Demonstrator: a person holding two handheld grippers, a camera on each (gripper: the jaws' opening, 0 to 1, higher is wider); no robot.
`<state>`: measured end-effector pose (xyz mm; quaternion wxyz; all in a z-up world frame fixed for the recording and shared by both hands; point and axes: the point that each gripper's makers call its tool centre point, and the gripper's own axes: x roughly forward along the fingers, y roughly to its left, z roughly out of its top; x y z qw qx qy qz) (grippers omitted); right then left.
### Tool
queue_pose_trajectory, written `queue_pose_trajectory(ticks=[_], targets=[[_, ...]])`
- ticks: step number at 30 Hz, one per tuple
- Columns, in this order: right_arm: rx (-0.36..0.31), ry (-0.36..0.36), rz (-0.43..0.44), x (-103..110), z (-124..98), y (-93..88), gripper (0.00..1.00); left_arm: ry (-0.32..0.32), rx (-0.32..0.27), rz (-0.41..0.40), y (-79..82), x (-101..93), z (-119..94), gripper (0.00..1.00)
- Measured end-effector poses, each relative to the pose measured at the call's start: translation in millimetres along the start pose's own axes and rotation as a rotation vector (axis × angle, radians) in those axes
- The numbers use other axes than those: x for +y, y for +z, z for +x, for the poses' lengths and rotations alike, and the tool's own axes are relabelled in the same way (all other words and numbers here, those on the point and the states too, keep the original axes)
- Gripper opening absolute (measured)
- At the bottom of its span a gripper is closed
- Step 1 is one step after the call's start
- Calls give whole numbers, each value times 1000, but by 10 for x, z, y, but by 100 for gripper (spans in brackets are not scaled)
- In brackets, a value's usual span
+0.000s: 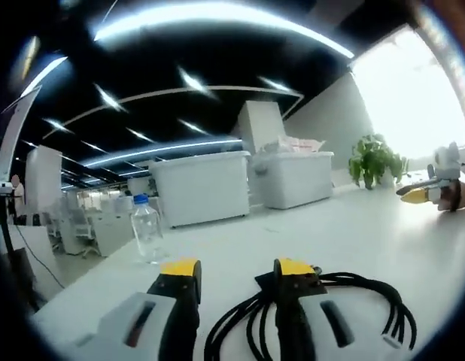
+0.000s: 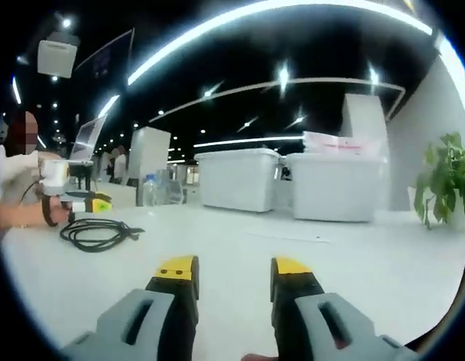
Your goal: Coil the Type-C to USB data cable on the desktop and secure it with Velcro straps.
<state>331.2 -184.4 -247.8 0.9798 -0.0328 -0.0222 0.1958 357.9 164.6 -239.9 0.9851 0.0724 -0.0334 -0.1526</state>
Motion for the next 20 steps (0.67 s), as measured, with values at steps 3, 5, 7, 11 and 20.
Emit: queue_pose_trajectory(ticks=[3,5,7,11,20], targets=[[1,-3,2,-12,-3,-2,37,0,8,27,-11,-17,-7,39],[0,-3,5,-15,-4,2,37,-3,8,25,-14,-23,-10,39],[-2,-3,7,-18,-4,8,37,-5,9,10,-18,-12,-1,39],[-5,-12,13,-35,-8,13,37,2,17,7,-44,16,6,41],[-20,-43,51,-113,-41,70,42,-11,9,0,20,-37,-16,44]])
